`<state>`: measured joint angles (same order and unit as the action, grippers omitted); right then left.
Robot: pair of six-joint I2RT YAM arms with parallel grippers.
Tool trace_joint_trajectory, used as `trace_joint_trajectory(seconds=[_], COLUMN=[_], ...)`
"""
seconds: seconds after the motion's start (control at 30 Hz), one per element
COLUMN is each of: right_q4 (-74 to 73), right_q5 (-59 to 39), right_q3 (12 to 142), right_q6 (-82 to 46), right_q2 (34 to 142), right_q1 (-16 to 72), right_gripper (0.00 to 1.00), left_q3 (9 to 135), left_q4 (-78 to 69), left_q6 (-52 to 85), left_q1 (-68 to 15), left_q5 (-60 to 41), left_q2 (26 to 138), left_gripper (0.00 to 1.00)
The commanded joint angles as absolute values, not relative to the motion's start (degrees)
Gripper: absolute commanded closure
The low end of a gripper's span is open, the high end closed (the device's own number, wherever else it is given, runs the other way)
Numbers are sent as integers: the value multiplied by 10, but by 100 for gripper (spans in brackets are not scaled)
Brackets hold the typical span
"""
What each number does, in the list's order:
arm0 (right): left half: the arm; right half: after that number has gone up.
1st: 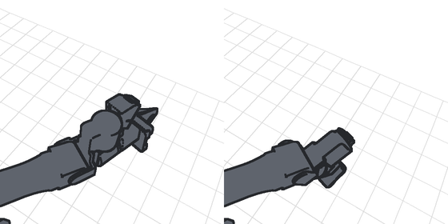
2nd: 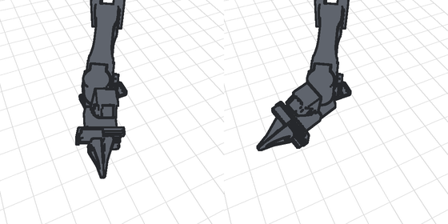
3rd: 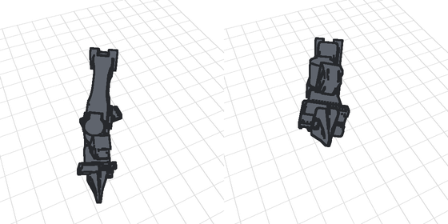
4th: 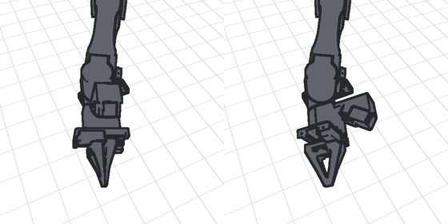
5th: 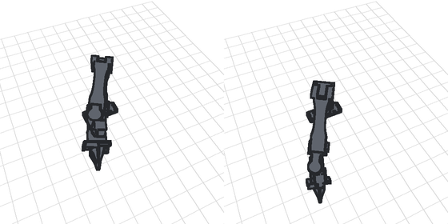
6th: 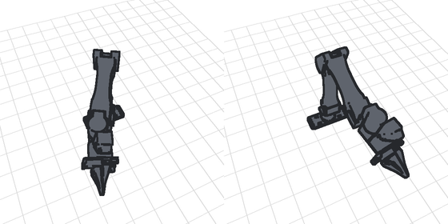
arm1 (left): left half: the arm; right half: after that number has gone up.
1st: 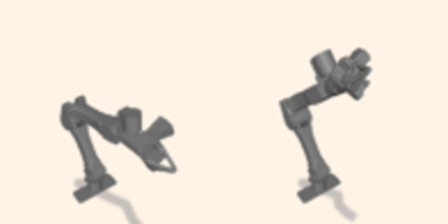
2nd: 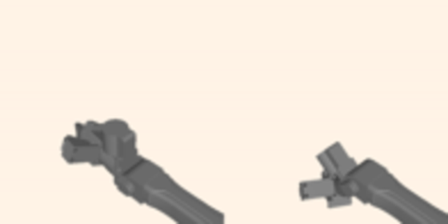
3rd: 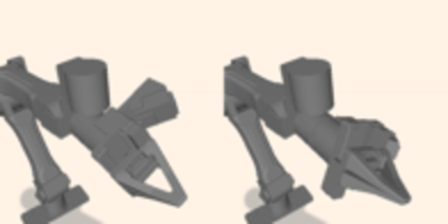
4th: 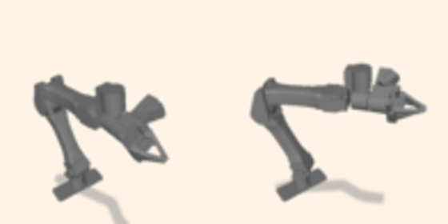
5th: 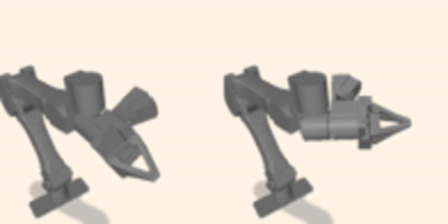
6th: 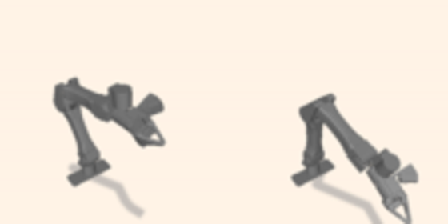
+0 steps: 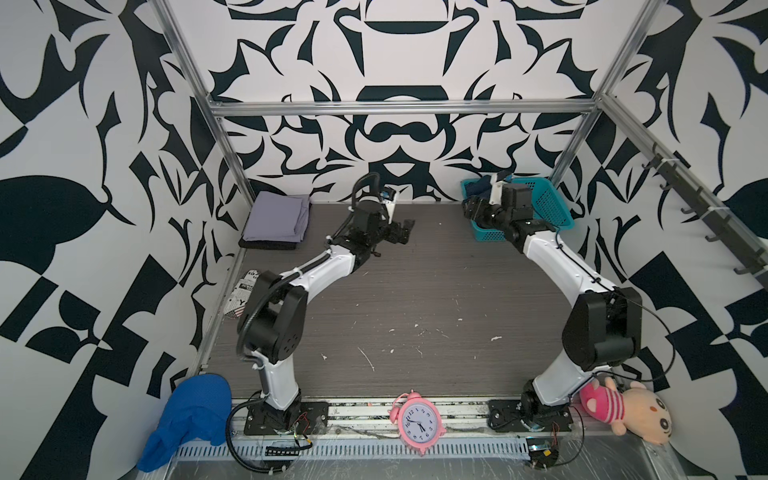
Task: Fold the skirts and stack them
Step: 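Reach the right gripper into the teal basket and grasp the dark blue jeans, then lift the jeans out of the basket with the right gripper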
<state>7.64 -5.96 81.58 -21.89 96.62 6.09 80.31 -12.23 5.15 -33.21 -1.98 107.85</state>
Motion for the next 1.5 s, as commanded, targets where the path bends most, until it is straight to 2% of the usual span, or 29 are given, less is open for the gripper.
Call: trace_joint_trajectory(seconds=[0.0, 0.2, 0.23, 0.27, 0.37, 0.47, 0.57, 0.63, 0.67, 0.73, 0.83, 0.93, 1.13, 1.33, 1.47], right_q4=[121, 166, 179, 196, 214, 213, 234, 250, 254, 257, 265, 297, 395, 466, 472], right_q5=[-11, -8, -6, -11, -28, -36, -65, -73, -72, -72, -68, -60, -55, -106, -131], right_q3=[863, 929, 943, 962, 1002, 1033, 1080, 1108, 1114, 1124, 1141, 1183, 1313, 1440, 1464], right_q6=[-206, -168, -165, -164, -159, -146, -141, -140, -139, -135, -129, -119, -102, -103, -101], right_q2=[981, 1044, 1058, 1076, 1118, 1146, 1176, 1187, 1187, 1178, 1157, 1140, 1110, 1079, 1047], right_q1=[52, 35, 33, 30, 25, 23, 17, 15, 14, 14, 15, 14, 16, 29, 63], right_gripper=[16, 13, 11, 0, 1, 9, 33, 56, 61, 79, 95, 100, 100, 100, 100], left_q3=[860, 884, 879, 874, 863, 848, 825, 806, 799, 790, 784, 774, 735, 645, 612], left_q4=[-93, -94, -98, -98, -89, -87, -95, -107, -112, -110, -101, -103, -114, -176, -188], left_q6=[54, 68, 70, 70, 68, 65, 68, 72, 72, 72, 70, 69, 98, 72, 38], left_q1=[-360, -375, -375, -375, -375, -375, -375, -375, -375, -375, -375, -375, -379, -381, -382], left_q5=[-21, -35, -32, -31, -21, -6, 4, 9, 10, 12, 20, 24, 29, 70, 88], left_q2=[1116, 1149, 1147, 1145, 1134, 1120, 1104, 1092, 1088, 1081, 1071, 1055, 960, 854, 823], left_gripper=[0, 1, 1, 0, 1, 1, 1, 1, 1, 1, 1, 1, 1, 0, 1])
